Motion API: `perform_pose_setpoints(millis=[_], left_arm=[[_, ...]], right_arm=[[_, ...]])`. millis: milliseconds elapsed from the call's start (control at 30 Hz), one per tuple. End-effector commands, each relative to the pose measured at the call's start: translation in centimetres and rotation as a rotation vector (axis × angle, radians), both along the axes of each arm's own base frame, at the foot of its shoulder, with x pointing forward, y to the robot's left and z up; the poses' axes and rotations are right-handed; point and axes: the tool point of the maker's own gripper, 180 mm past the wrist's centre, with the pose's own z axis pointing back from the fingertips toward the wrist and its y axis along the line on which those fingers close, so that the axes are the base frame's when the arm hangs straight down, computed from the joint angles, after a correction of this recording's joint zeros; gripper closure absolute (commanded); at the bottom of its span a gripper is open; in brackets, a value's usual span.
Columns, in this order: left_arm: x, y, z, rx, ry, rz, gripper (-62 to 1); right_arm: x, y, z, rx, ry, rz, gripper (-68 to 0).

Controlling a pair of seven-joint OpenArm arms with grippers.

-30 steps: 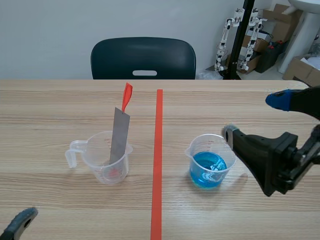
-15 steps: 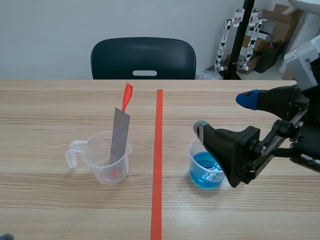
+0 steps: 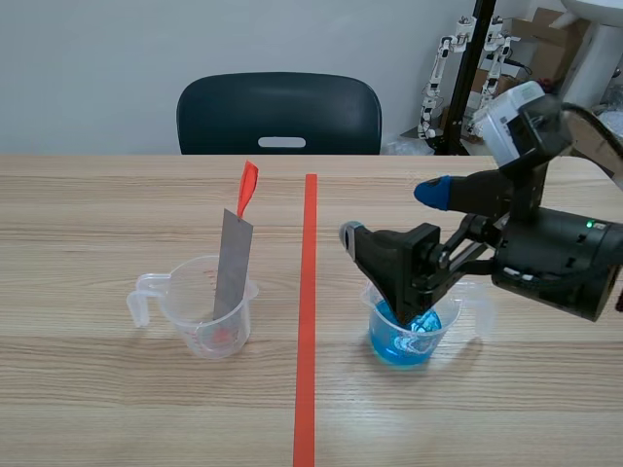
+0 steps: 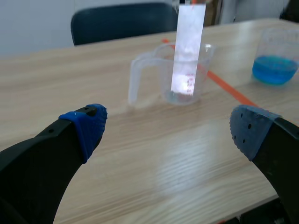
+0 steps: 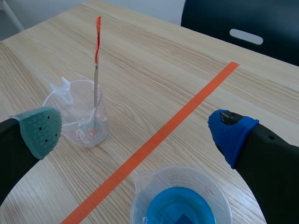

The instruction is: Do the redox reaction experiment. lift the metal plate out of the left beaker

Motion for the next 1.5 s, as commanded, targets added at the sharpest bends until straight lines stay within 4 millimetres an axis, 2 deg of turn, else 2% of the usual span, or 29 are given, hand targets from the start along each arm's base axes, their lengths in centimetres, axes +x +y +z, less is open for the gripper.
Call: perform_pose_setpoints(millis=[0,67,467,667,833,1267,1467], left_arm=[[0.0,0.2,1.1,-0.033,-0.079,0.015,-55.5],[-0.2,0.3,1.2,-0.063,-0.127,0.031,-55.5],[0.9,-2.0,-1.7,-0.143,-0.133,0.016,-55.5],[2.5,-2.7,-1.9,-0.156,-0.164,0.007,-55.5],[3.4,-2.8,-1.6,-0.158,-0.193,0.01,-55.5],[3.6,-2.7,-1.7,-0.155,-0.192,0.014,-55.5],[3.6,-2.7,-1.7,-0.152,-0.193,0.015,-55.5]], right_arm=[[0.8,0.2,1.5,0.023,-0.04,-0.009,-67.9],[1.3,0.4,1.5,0.027,-0.041,-0.018,-67.9],[2.7,2.8,2.5,0.045,-0.056,-0.019,-67.9],[2.8,4.9,1.8,0.053,-0.032,0.019,-67.9],[3.6,5.6,0.9,0.049,-0.017,0.003,-67.9],[6.1,7.9,-1.3,0.042,0.029,-0.001,-67.9],[6.7,9.2,-1.6,0.05,0.042,0.006,-67.9]])
